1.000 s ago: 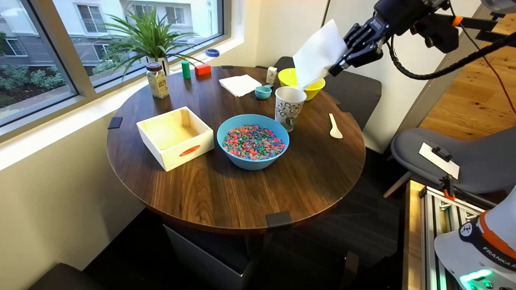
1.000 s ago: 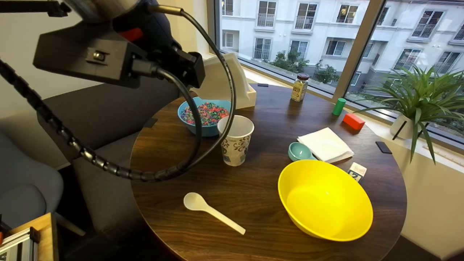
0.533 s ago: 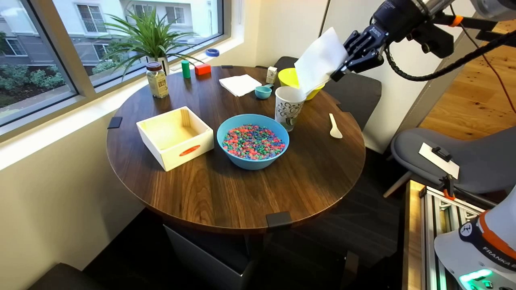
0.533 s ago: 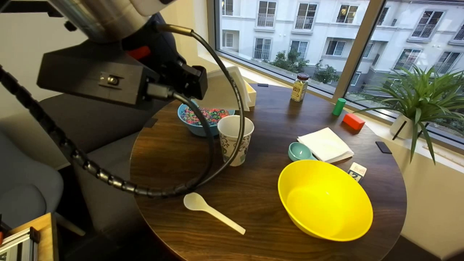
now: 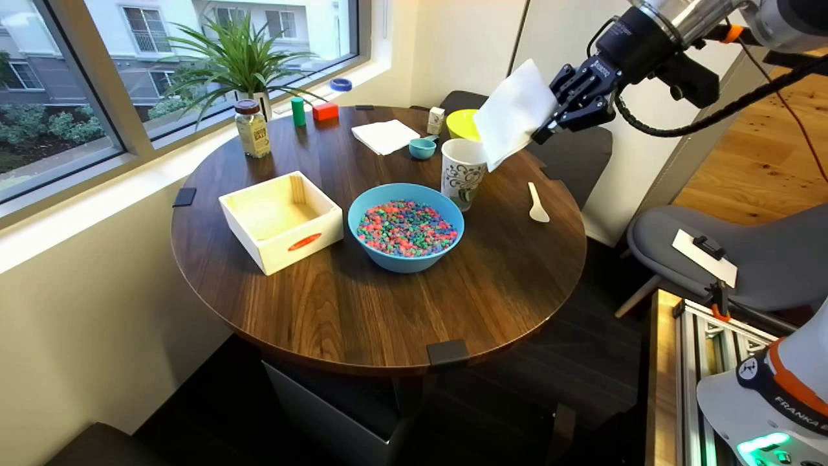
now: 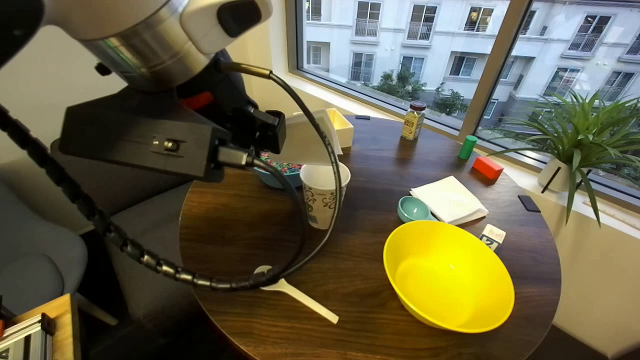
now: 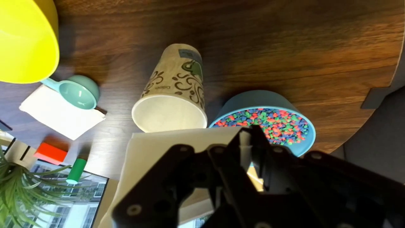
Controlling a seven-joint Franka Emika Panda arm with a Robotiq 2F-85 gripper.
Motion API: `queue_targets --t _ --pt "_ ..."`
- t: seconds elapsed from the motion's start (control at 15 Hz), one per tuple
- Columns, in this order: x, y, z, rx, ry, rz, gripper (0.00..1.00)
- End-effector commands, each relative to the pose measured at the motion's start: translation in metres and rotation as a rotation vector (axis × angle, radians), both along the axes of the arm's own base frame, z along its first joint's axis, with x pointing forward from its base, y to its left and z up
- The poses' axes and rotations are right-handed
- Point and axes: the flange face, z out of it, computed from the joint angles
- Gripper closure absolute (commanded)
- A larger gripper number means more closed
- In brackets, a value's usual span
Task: Put the paper towels and the spoon on the cup
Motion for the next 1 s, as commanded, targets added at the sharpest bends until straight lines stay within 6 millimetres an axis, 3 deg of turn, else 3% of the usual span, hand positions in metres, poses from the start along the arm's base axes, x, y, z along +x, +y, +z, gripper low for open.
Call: queue_targets --t 0.0,0.53,0.93 --pt "-0.001 -0.005 -0.009 0.019 -0.024 0.019 0.98" --pt "0.009 -0.008 -0.011 0.032 -0.065 0.038 0.97" --pt "0.017 -0.003 -0.022 0.058 -0.074 0.057 0.98"
